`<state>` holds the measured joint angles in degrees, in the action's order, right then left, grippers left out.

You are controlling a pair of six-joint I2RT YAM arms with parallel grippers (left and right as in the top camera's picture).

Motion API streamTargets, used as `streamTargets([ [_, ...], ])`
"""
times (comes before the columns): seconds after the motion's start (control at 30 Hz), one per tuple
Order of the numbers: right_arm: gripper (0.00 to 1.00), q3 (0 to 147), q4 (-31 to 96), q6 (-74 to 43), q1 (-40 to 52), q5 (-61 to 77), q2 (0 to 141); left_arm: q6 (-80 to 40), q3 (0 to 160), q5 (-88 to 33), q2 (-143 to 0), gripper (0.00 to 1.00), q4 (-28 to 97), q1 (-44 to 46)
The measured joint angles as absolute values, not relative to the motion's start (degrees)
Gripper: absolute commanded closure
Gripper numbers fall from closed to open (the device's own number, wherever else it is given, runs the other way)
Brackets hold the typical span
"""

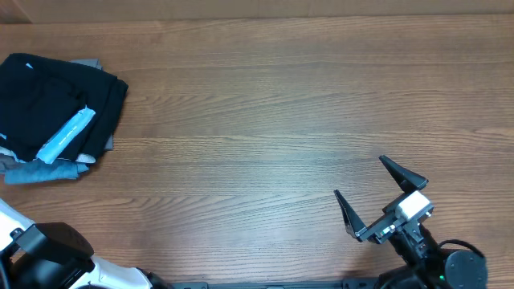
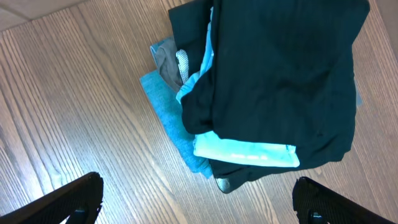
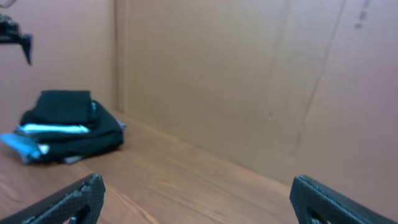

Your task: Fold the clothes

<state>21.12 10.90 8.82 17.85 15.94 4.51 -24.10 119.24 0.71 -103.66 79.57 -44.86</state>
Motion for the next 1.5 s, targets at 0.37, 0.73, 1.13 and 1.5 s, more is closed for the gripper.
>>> streamTargets([
  [0.37, 0.00, 4.19, -5.61, 7.81, 10.44, 16.14, 0.84, -24.10, 119.24, 0.71, -103.66, 0.00, 79.57, -44.86],
  [0.73, 0.00, 1.06, 0.58, 7.70, 6.22, 14.06, 0.78, -24.10, 119.24, 0.71, -103.66, 0.00, 79.59, -44.86],
  [1.13, 0.00, 1.06, 4.08, 7.68, 6.04, 9.50, 0.73, -24.10, 119.24, 0.71, -103.66, 0.00, 79.57, -44.86],
  [1.5, 0.00, 1.06, 4.08, 7.70, 6.04, 9.41, 0.73, -24.10, 119.24, 0.71, -103.66, 0.00, 79.57, -44.86],
])
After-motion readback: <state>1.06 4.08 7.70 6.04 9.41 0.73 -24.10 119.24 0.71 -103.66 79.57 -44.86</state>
